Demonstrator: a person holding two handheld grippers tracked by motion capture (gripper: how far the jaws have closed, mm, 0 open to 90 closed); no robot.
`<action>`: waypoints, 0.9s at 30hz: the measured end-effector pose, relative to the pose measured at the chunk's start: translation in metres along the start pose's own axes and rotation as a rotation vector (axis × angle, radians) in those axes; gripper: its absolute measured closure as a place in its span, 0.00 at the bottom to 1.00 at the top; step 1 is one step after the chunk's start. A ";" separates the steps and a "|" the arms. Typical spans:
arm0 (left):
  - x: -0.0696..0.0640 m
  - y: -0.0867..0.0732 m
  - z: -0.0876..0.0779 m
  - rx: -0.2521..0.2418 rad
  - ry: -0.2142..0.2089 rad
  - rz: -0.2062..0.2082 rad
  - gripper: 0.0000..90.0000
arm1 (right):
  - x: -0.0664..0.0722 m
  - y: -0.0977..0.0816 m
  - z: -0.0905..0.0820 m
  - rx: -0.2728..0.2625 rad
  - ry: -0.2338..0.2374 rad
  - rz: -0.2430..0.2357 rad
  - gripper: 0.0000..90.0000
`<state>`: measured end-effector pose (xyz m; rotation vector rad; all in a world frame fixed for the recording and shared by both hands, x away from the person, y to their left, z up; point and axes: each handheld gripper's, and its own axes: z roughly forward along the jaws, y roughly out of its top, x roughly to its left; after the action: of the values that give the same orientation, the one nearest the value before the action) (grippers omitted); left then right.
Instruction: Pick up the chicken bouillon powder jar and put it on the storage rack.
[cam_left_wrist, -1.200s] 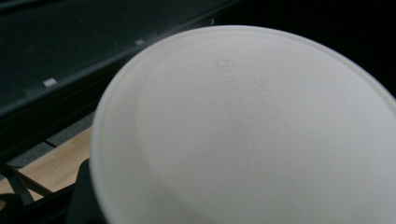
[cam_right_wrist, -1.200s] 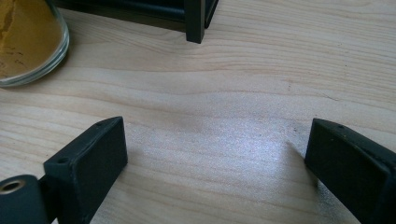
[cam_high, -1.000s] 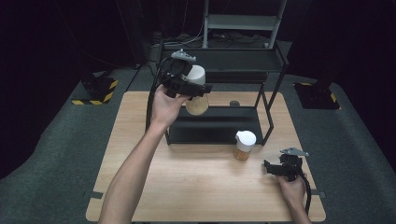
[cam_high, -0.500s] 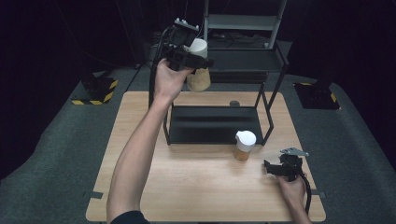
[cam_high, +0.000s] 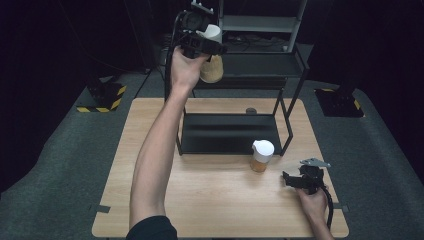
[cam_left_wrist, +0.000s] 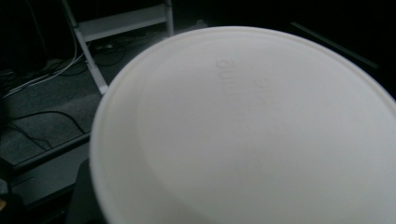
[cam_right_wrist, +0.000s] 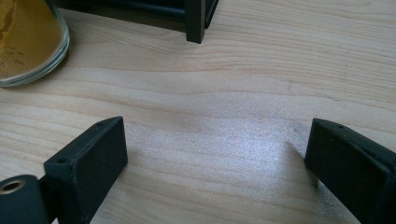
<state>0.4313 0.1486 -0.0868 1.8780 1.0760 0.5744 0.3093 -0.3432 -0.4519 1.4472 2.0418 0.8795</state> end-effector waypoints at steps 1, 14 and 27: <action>-0.002 0.003 0.003 0.008 0.019 -0.002 0.40 | 0.000 0.000 0.000 0.000 0.000 0.000 0.06; -0.007 0.008 0.034 -0.007 0.123 -0.056 0.40 | 0.000 0.000 0.000 0.000 0.002 0.000 0.06; -0.003 0.007 0.043 0.002 0.123 -0.048 0.40 | 0.000 0.000 0.000 -0.001 0.001 -0.001 0.06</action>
<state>0.4646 0.1244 -0.1026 1.8333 1.1981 0.6684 0.3092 -0.3433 -0.4520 1.4460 2.0426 0.8810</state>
